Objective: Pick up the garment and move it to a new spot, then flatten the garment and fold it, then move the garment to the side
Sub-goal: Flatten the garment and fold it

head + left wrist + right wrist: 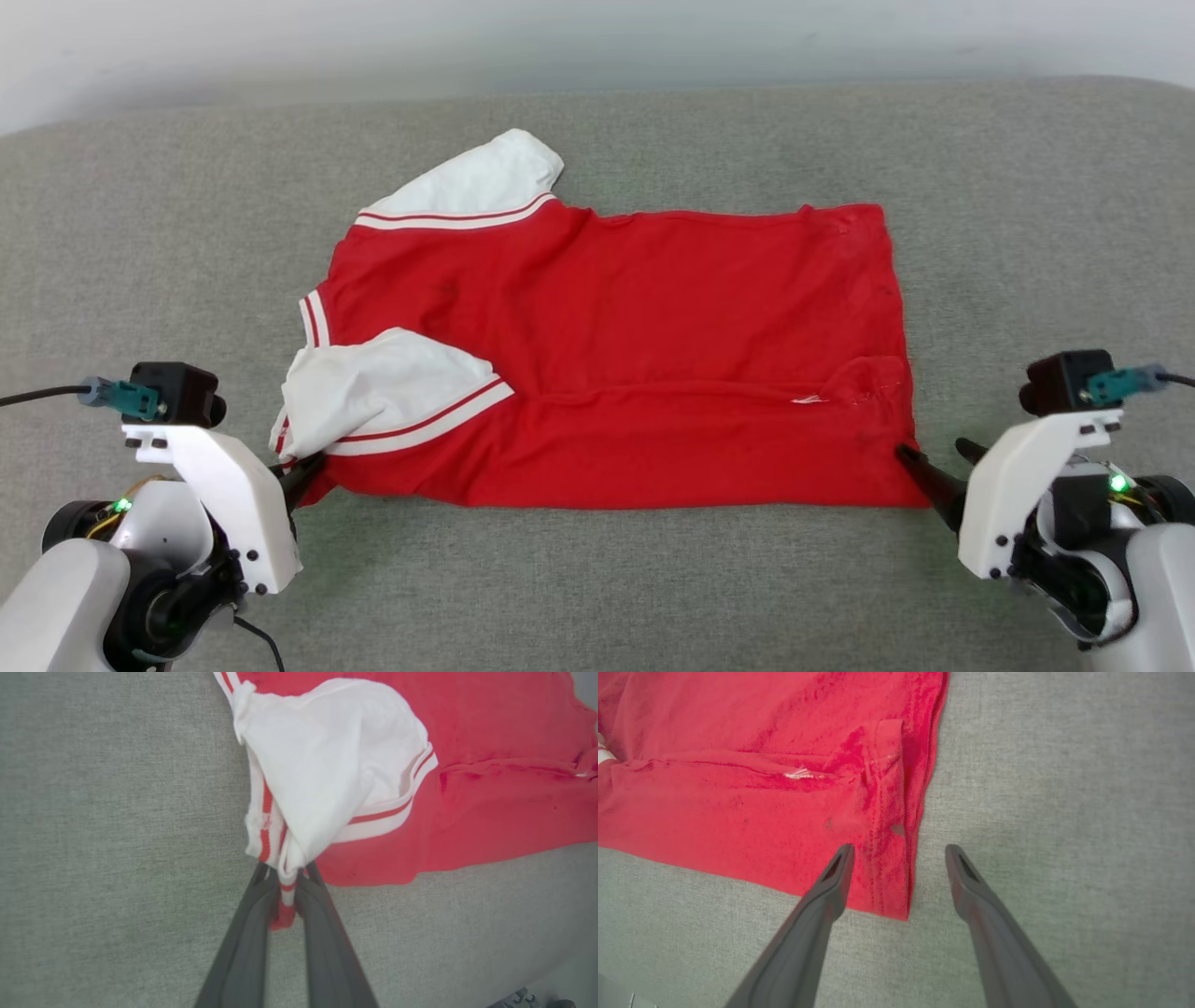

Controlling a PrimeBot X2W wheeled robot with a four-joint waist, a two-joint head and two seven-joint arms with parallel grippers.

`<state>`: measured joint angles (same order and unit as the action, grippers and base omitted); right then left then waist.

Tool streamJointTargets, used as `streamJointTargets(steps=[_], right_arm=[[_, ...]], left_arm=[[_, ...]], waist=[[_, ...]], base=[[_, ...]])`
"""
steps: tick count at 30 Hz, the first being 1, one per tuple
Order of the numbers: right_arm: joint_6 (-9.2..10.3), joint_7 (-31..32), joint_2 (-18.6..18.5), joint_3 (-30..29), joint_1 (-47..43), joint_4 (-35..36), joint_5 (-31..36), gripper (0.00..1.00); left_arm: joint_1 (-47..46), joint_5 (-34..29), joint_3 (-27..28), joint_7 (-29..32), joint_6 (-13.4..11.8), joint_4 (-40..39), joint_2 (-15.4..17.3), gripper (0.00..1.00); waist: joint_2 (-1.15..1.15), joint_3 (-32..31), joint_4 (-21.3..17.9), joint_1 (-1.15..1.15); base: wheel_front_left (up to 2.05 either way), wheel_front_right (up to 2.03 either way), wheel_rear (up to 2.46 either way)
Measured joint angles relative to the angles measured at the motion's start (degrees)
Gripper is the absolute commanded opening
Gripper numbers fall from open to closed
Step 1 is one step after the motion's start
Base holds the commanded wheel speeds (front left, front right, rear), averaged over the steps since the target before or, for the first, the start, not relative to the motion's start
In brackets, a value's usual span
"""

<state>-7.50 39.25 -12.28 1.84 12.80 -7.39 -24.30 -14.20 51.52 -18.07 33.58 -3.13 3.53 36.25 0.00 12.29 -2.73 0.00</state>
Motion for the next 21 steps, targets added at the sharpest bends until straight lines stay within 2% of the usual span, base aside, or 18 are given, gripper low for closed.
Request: streamJointTargets(steps=[9, 10, 11, 12, 21], right_arm=[[0.0, 5.32, 1.4, 2.87, 7.6, -12.14, -1.63, 1.0], [0.01, 5.79, 1.34, 3.23, 8.2, -13.03, -1.93, 0.43], [0.02, 6.02, 1.29, 3.52, 8.66, -13.58, -2.19, 0.15], [0.03, 6.19, 1.21, 3.91, 9.1, -14.0, -2.27, 0.0], [0.01, 3.13, -0.45, 6.93, 10.01, -13.54, -3.89, 0.0]], left_arm=[[-0.11, -0.96, -0.59, -0.07, -0.88, -3.88, 0.11, 0.0], [-0.11, -0.96, -0.7, -0.08, -0.88, -3.88, -0.04, 0.0], [-0.1, -0.94, -0.8, -0.07, -0.89, -3.88, -0.2, 0.0], [-0.08, -0.93, -0.8, -0.08, -0.89, -3.87, -0.22, 0.0], [1.2, -0.34, -0.41, -1.85, -0.9, -3.25, -0.73, 0.0]], waist=[[0.0, 1.9, 2.06, 0.0], [0.0, 2.03, 2.23, 0.0], [0.0, 2.14, 2.34, 0.0], [0.0, 2.25, 2.36, 0.0], [0.0, 0.41, 1.99, 0.0]], base=[[0.0, 0.0, 0.0], [0.0, 0.0, 0.0], [0.0, 0.0, 0.0], [0.0, 0.0, 0.0], [0.0, 0.0, 0.0]])
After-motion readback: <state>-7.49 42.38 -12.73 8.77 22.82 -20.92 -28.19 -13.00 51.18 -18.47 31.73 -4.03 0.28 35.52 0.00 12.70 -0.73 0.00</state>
